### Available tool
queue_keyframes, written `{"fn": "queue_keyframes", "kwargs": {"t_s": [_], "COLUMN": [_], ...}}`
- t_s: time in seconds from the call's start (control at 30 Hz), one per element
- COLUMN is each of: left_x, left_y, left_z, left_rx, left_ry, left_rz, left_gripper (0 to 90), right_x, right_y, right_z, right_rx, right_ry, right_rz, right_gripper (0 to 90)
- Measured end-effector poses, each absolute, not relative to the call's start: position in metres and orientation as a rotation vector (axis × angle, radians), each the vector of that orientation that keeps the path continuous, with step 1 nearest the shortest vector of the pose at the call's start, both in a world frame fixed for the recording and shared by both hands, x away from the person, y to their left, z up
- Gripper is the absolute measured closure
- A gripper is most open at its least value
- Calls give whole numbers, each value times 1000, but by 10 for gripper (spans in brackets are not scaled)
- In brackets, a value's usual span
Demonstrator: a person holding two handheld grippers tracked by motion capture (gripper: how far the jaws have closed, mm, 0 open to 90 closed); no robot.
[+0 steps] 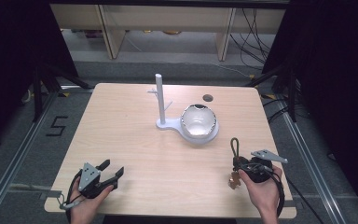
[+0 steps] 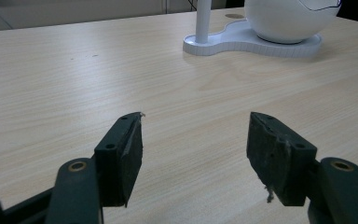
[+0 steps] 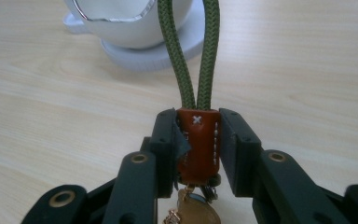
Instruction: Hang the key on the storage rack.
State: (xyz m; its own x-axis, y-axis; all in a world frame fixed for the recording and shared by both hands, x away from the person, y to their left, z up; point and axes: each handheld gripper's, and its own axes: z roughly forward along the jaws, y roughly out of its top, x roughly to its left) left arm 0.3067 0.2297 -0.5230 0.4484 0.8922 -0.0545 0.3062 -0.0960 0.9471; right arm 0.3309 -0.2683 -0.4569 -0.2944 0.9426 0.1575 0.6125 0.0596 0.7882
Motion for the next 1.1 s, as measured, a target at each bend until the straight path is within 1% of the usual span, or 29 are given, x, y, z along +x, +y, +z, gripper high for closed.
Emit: {"fn": "queue_keyframes", "kwargs": {"t_s": [0.17,0.2,0.23,0.27,0.3,0.33,0.47,0.5,0.77,1.1], "left_x": [306,306,306,306,306,306,306,306,306,305], "left_y": [230,230,230,231,231,231,232,232,232,232], "left_z": [-523,-522,-522,-522,-522,-523,-523,-523,-523,-519], "left_rx": [1647,1646,1646,1644,1643,1638,1628,1627,1617,1603], "left_ry": [1064,1064,1064,1064,1064,1066,1072,1072,1067,1079], "left_rz": [694,695,695,693,692,689,686,687,689,683], "left_gripper": [352,351,350,350,350,349,348,348,344,341], "right_x": [327,325,325,327,323,325,324,322,326,326], "right_y": [-263,-258,-258,-260,-255,-256,-255,-251,-250,-240], "right_z": [-458,-458,-458,-459,-457,-458,-455,-454,-453,-448], "right_rx": [1480,1487,1487,1420,1475,1401,1346,1397,1323,1315], "right_ry": [1913,1878,1878,1876,1857,1836,1819,1804,1785,1764], "right_rz": [1182,1239,1239,1233,1258,1277,1263,1316,1345,1393], "right_gripper": [694,694,694,694,694,694,694,694,694,694]}}
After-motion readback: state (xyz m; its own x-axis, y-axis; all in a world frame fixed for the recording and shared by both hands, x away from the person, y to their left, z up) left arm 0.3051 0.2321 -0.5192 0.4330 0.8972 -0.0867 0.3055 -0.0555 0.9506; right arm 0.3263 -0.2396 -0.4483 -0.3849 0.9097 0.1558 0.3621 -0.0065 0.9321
